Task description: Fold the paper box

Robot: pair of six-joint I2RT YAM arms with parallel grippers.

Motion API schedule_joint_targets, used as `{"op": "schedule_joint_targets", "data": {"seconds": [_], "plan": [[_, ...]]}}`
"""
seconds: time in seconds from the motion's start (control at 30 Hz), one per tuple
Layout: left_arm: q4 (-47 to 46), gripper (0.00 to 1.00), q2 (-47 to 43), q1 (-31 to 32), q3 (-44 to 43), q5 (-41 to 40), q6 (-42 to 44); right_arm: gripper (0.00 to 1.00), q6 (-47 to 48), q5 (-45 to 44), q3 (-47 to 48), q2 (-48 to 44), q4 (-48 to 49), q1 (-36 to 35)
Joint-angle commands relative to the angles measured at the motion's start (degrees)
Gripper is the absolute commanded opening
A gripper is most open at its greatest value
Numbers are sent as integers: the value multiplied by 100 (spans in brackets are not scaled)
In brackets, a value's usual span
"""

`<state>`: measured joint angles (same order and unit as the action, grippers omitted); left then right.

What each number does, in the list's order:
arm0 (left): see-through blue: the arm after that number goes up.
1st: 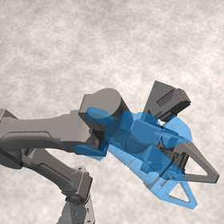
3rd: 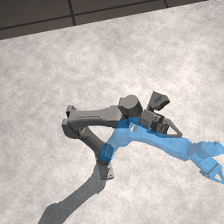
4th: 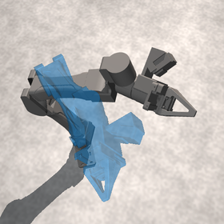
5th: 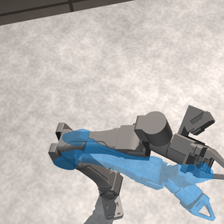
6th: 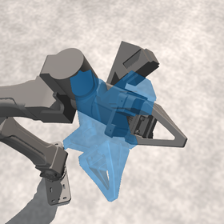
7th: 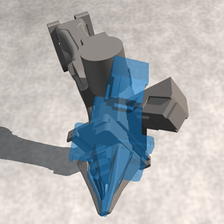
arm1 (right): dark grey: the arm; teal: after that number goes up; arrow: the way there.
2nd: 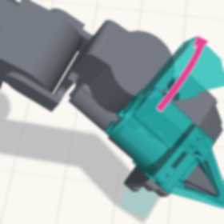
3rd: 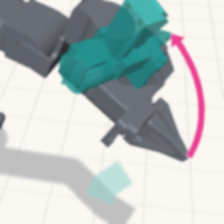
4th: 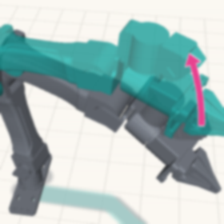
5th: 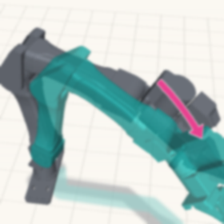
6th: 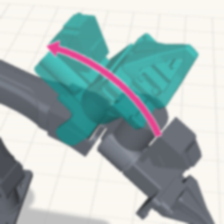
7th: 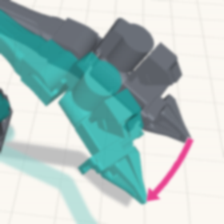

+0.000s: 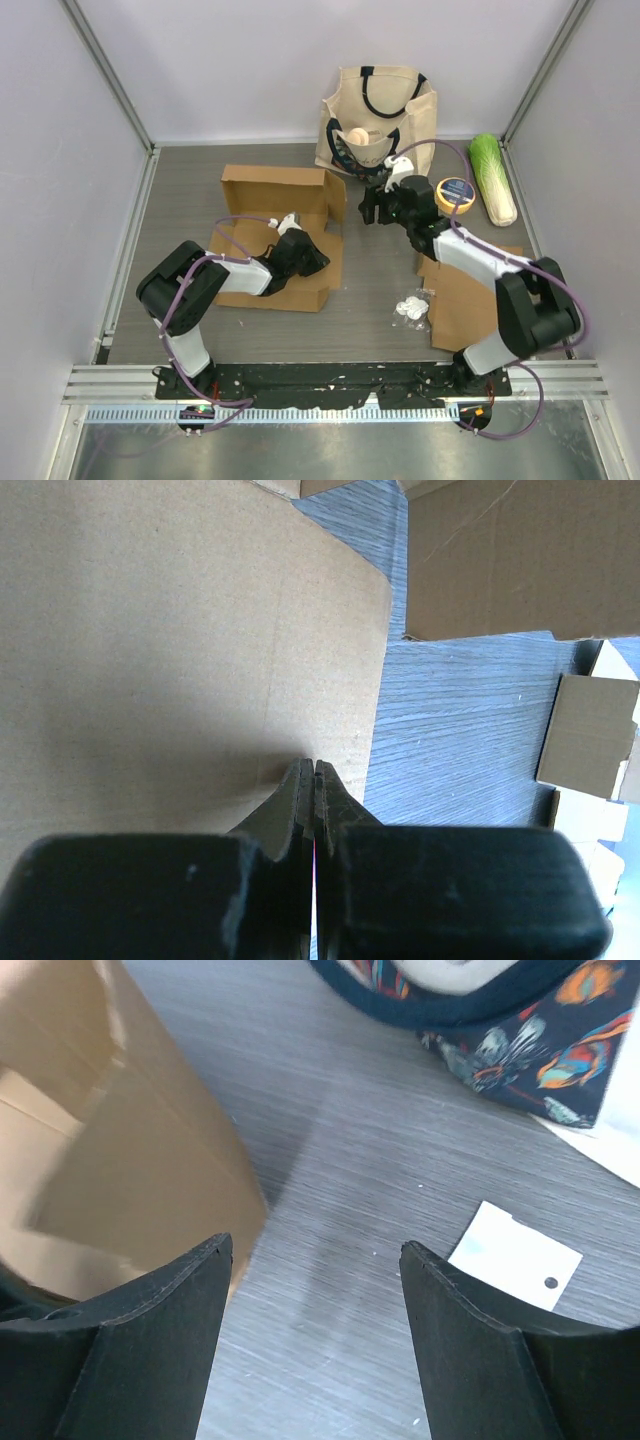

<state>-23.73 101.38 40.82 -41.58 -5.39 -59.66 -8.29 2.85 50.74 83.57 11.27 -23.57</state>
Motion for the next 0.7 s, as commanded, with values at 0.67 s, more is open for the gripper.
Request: {"op": "schedule_joint_targets", "data": {"seconds": [0.67], "plan": [[430,0,215,5,98,-50,112,73,1498,2255,1456,2339,1351,-420]]}}
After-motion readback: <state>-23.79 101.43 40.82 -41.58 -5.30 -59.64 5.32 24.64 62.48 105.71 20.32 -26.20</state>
